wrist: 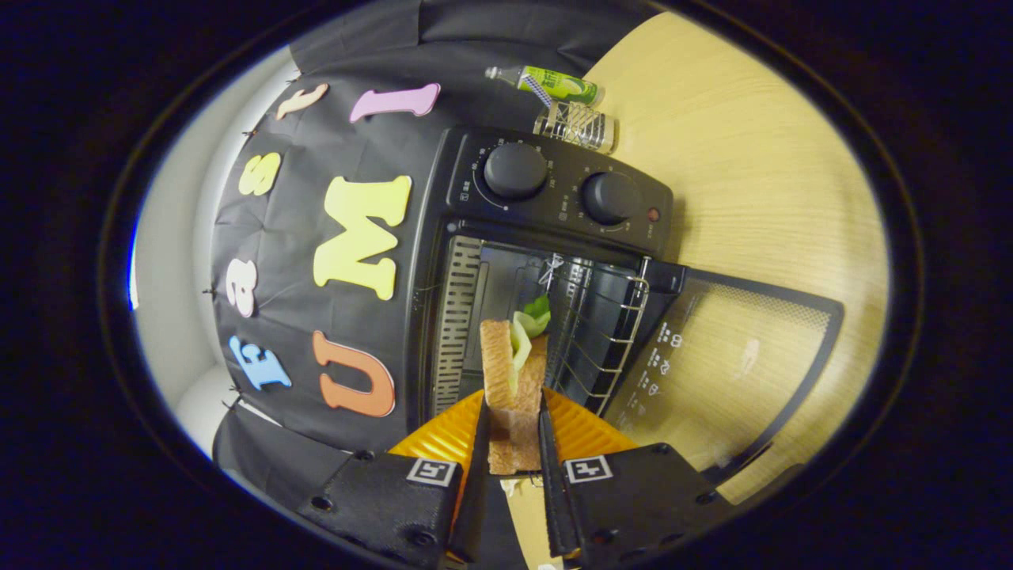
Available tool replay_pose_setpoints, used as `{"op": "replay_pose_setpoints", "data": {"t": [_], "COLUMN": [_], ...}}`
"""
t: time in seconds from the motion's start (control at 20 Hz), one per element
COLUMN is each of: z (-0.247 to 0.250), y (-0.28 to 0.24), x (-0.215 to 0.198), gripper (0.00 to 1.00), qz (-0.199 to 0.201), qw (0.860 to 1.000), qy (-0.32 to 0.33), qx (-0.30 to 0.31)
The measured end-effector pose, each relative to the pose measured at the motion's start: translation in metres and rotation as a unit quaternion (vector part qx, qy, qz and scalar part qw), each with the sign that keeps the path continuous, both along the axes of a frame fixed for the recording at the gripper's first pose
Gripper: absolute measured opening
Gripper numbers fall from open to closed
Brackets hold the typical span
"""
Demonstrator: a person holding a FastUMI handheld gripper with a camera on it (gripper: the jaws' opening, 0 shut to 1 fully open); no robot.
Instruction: Open the toaster oven, put the food inside, and close the toaster oven door.
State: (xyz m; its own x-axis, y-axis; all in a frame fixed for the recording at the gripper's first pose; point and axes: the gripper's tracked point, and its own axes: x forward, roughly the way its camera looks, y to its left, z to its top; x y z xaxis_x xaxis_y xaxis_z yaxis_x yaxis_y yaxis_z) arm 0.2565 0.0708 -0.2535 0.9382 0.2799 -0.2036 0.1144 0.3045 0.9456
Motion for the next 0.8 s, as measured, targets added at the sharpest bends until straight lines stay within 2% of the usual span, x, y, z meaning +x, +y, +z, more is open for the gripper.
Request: {"op": "replay_pose_setpoints", "data": {"t": [0.35,0.6,0.7,0.8], "z": [-0.008,-0.018,-0.023,-0.025], "y": [0.003,0.016,0.024,0.032], "x": [0.049,0.056,0.054,0.052], "gripper": [0.37,0.39,0.43,0.5], "qz": [-0.007,0.012,0.039,0.076], "qw": [0.999,0.995,0.988,0.973], "qy": [0.007,0.005,0.008,-0.001], "qx": [-0.051,-0.103,-0.15,-0.216]}}
